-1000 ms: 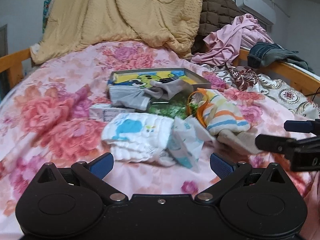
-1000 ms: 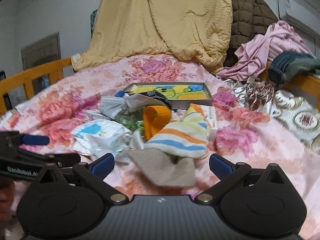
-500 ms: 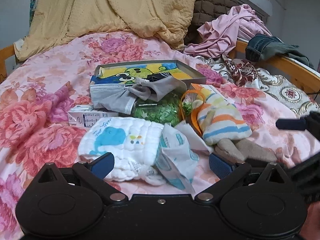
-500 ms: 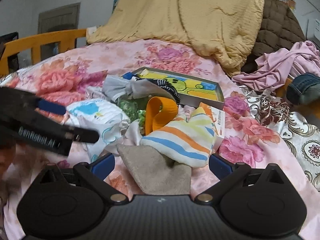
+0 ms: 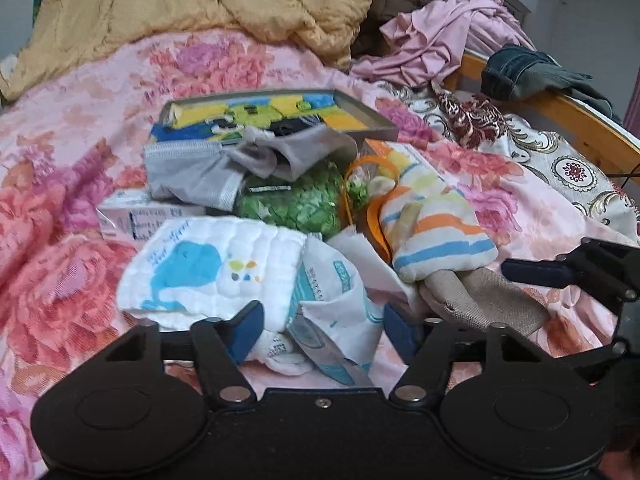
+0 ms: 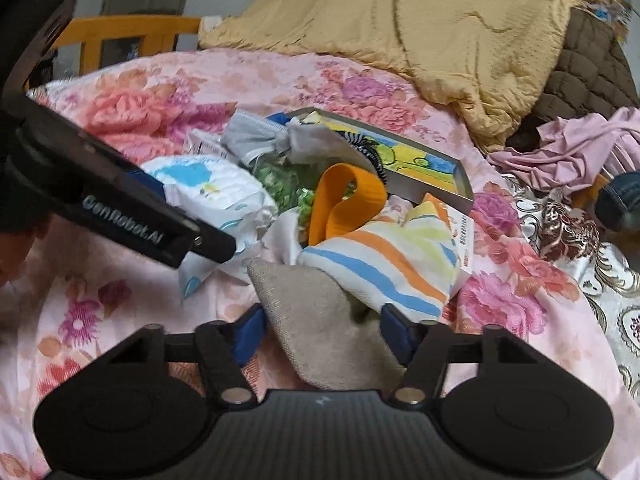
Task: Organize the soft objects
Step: 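Grasp the white-and-blue printed packet with left while right grasps the grey drawstring pouch, then carry the packet into the frog-painting tray with left while right drops the pouch there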
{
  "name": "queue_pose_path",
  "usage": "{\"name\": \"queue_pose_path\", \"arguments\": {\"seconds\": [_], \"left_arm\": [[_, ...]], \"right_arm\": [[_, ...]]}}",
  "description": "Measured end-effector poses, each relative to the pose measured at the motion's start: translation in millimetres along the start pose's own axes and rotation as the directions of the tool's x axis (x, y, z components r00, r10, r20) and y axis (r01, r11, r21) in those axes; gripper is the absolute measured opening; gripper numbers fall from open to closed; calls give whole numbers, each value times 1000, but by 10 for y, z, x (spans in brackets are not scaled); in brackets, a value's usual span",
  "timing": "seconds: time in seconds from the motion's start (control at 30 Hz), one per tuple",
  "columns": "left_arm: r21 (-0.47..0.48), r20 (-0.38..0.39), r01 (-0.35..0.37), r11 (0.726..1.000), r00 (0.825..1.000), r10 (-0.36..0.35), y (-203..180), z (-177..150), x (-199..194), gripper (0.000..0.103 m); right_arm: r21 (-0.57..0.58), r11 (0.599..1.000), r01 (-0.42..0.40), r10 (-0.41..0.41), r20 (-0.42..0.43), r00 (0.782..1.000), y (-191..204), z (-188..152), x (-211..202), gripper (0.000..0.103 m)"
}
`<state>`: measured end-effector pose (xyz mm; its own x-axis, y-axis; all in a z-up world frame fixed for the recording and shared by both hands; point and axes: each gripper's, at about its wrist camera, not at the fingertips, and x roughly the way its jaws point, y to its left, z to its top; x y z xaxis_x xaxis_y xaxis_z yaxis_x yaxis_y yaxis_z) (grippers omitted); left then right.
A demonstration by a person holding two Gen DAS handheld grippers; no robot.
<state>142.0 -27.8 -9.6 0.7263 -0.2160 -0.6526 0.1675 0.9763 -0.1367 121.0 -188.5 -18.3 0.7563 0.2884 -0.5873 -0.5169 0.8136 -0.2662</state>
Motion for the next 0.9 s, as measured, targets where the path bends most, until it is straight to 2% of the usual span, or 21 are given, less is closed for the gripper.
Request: {"name": "queue_pose_path", "arguments": {"seconds": [0.07, 0.1, 0.13, 0.17, 0.23, 0.37, 0.5, 0.67, 0.73, 0.9], "left_arm": [[-20, -15, 19, 1000, 1000, -19, 15, 10, 31, 48], [-25, -24, 21, 999, 999, -22, 14, 20, 45, 44], [-23, -31, 10, 1000, 999, -10, 5, 27, 57, 38], [-19, -34, 0, 1000, 999, -1, 2, 32, 65, 37], [-27, -36, 7, 1000, 999, -8, 8, 35, 62, 35], [-36, -29, 6, 999, 1000, -7, 22, 30, 22, 31], [-41, 4, 4, 999, 1000, -4, 6, 47, -85, 26], [-27, 35, 12, 1000, 999, -11, -34, 108, -254, 24], [-39, 36, 23, 999, 999, -21, -36, 112, -271, 23], [-91, 102, 43, 995, 994, -34, 16, 121, -413, 23]], "right_arm": [[-11, 1000, -8, 8, -7, 1000, 23, -11, 21, 50], [-13, 1000, -10, 10, -6, 1000, 30, -15, 25, 47], [-14, 1000, -12, 12, -2, 1000, 31, -21, 21, 39], [-15, 1000, -16, 16, 1, 1000, 32, -24, 18, 29], [-22, 999, -24, 24, 13, 1000, 44, -27, 6, 18], [-29, 999, -16, 18, 50, 999, 56, -30, -47, 8], [-13, 1000, -15, 16, 84, 996, 13, -34, -119, 4], [-27, 1000, -8, 13, 177, 984, 40, -46, -308, 3], [-38, 999, -5, 13, 209, 978, 57, -46, -378, 3], [-23, 1000, -7, 13, 284, 959, 15, -31, -551, 3]]}}
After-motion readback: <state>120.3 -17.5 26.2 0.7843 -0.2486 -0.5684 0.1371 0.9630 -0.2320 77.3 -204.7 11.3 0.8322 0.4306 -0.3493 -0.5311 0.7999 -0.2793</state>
